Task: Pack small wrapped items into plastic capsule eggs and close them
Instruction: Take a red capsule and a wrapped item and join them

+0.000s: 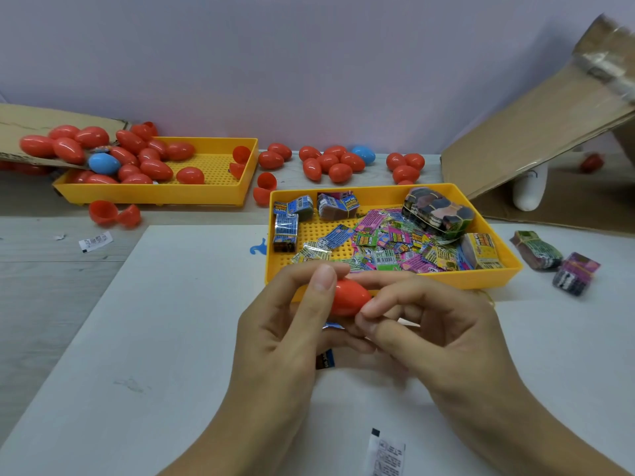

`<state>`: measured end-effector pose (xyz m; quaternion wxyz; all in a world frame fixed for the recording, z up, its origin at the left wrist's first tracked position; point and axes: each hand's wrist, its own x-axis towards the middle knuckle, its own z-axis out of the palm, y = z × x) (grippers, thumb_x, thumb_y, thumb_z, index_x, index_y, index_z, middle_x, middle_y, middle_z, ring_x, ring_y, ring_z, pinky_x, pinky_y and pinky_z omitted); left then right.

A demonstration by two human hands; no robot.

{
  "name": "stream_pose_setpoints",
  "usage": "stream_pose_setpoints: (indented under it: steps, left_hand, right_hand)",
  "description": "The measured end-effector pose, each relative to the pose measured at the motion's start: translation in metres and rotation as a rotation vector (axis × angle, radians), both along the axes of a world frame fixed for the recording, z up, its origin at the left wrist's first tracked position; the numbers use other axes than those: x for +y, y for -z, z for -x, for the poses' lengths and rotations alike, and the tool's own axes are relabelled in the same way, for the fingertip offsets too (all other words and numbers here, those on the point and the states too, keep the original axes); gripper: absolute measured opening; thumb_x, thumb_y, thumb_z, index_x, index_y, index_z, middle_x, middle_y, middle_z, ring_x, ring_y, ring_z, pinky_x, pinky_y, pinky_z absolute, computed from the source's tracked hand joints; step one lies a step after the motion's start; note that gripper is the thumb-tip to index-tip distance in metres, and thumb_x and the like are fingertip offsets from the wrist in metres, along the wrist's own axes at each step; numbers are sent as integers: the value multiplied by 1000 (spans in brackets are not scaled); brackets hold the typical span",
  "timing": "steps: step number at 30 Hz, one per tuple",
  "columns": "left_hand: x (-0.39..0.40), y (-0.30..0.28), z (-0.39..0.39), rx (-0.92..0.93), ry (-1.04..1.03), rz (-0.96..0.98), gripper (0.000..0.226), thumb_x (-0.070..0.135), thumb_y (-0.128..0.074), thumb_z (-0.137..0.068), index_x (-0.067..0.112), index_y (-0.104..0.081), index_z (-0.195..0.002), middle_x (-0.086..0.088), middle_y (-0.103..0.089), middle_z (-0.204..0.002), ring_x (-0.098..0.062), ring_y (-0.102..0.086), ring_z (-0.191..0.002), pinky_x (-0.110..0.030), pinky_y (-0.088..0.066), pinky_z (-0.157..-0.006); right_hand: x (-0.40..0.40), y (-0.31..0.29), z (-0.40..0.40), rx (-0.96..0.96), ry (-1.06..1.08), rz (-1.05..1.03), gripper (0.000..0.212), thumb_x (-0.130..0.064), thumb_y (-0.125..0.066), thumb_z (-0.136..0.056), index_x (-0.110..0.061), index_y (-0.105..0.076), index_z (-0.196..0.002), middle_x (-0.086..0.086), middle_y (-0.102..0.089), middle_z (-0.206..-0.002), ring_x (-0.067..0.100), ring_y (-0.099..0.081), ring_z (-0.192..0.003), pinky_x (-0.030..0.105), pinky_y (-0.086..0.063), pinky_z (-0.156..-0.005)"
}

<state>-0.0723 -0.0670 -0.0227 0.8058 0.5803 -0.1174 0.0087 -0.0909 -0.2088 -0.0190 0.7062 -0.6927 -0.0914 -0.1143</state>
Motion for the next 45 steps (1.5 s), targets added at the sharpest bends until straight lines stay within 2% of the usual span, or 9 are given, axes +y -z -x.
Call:
stream_pose_setpoints:
  steps: [5,9,14,18,21,28,34,38,45]
  left_hand:
    - [0,2,1,-39,-44,-7,15,26,-70,-83,22,-70,-97,-2,-71,-91,-17,-73,-78,-30,-59,-61]
    - [1,3,1,-37,-53,-26,39,27,-73,-71,23,-66,-108,-2,-69,-101,-22,-74,-83,-43,-62,-65]
    - [2,7,1,-30,-38,-2,47,6,-79,-67,20,-67,-111,-2,-69,-101,-22,-73,-92,-22,-58,-73]
    - [3,4,1,-54,-37,-36,34,10,-79,-67,20,-73,-99,-13,-69,-105,-23,-72,-92,-19,-56,-73]
    - [3,0,2,-105,-66,-71,29,21,-76,-67,21,-75,-95,-20,-65,-105,-23,-71,-94,-19,-55,-75]
    - [4,0,0,-98,-75,-73,29,16,-77,-69,20,-75,-98,-8,-72,-105,-25,-70,-99,-20,-56,-77]
    - [3,3,0,-111,-38,-123,25,0,-65,-75,16,-73,-92,-9,-74,-98,-25,-71,-97,-30,-60,-78]
    - [3,2,0,-102,-25,-123,20,5,-69,-73,16,-73,-90,-10,-74,-96,-27,-71,-96,-33,-60,-78]
    - [1,1,0,-63,2,-71,21,20,-67,-68,15,-73,-88,-12,-73,-95,-32,-71,-94,-36,-60,-78]
  right_hand:
    - [-3,2,-1,-4,-3,-18,11,-3,-69,-74,-13,-69,-70,3,-75,-104,39,-64,-80,31,-53,-62]
    - [-5,5,0,-82,101,44,14,-6,-66,-77,-20,-67,-74,0,-75,-100,18,-63,-68,21,-45,-56]
    - [-21,2,-4,-436,439,509,24,-25,-60,-90,-22,-60,-115,0,-64,-107,16,-61,-96,28,-45,-80]
    - [-33,3,-16,-164,523,998,68,-72,-47,-83,-19,-68,-119,-1,-61,-127,24,-46,-130,44,-33,-109]
    - [-36,9,-18,-13,410,1129,66,-75,-43,-77,-24,-72,-108,-9,-65,-122,19,-47,-132,46,-23,-114]
    - [-40,8,-21,-58,416,888,11,-34,-68,-71,-32,-66,-82,-21,-67,-101,5,-56,-109,24,-19,-101]
    - [-39,3,-18,-46,437,812,18,-33,-66,-72,-37,-60,-88,-21,-66,-92,-6,-54,-98,23,-25,-98]
    - [-38,4,-18,-5,424,1103,50,-46,-47,-76,-25,-69,-115,-8,-67,-121,18,-57,-122,32,-24,-104]
    - [-43,-1,-18,-99,449,849,26,-13,-58,-70,-24,-73,-87,-17,-67,-86,13,-58,-87,36,-44,-89]
